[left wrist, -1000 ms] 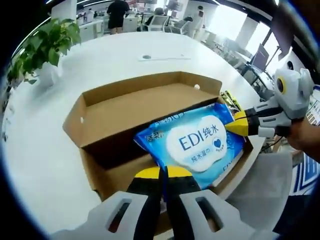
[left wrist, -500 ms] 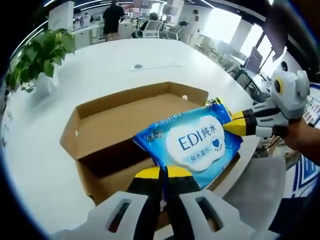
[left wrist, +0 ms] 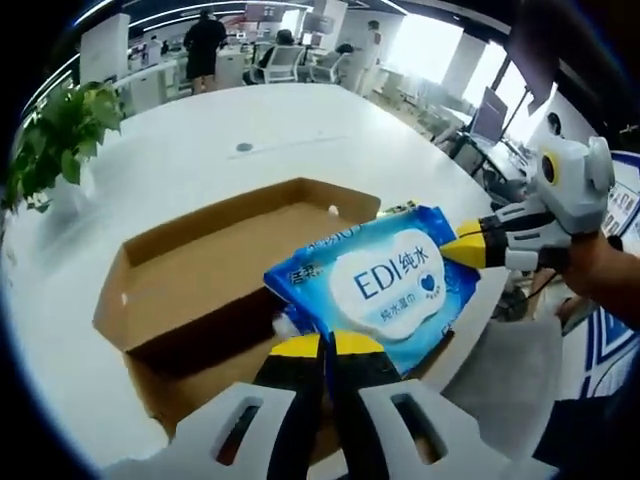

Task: Operate the shoe box by opening the lid, removing the specified soft item, and placing it in the target area until the item is outside and the box remains undamaged.

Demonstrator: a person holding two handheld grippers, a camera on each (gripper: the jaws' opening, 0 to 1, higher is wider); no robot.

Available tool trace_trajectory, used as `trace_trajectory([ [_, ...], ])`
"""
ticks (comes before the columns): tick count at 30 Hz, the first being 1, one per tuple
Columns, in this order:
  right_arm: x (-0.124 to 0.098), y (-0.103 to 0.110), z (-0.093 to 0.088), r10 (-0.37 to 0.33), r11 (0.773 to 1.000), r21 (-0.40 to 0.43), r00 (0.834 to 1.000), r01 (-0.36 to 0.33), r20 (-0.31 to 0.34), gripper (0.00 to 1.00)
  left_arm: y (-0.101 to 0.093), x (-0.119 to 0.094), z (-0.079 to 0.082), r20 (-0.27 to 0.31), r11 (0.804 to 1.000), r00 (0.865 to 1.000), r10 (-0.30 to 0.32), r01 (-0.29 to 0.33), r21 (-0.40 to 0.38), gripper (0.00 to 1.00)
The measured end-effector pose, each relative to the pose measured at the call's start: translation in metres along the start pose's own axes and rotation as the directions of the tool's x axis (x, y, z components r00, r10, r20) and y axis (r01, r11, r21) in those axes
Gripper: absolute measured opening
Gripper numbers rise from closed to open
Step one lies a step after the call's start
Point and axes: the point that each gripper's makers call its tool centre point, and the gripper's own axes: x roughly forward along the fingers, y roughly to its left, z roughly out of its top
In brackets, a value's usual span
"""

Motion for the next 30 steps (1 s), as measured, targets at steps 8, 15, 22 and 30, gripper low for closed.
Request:
trace_trajectory([
  [8, -0.011, -0.029, -0.007, -0.032, 0.999, 0.02, 0.999, 0.032, -0.002, 0.0, -0.023, 0.019, 0.011, -0.013, 0.999, 0.999, -0.031, 0.032, 0.032, 0.0],
  [15, -0.02, -0.055, -0.014, -0.061, 0.997, 0.043, 0.998, 0.061, -0.004, 0.0, -0.043, 0.037, 0.023, -0.024, 0.997, 0.998, -0.056, 0.058, 0.06, 0.0],
  [22, -0.028, -0.081, -0.021, -0.088, 0.994, 0.064, 0.996, 0.088, -0.007, 0.0, -0.062, 0.055, 0.032, -0.037, 0.993, 0.996, -0.079, 0.082, 0.083, 0.0],
  [30, -0.035, -0.107, -0.026, -0.11, 0.991, 0.077, 0.994, 0.111, -0.012, 0.0, -0.081, 0.073, 0.041, -0.05, 0.99, 0.994, -0.097, 0.101, 0.101, 0.0],
])
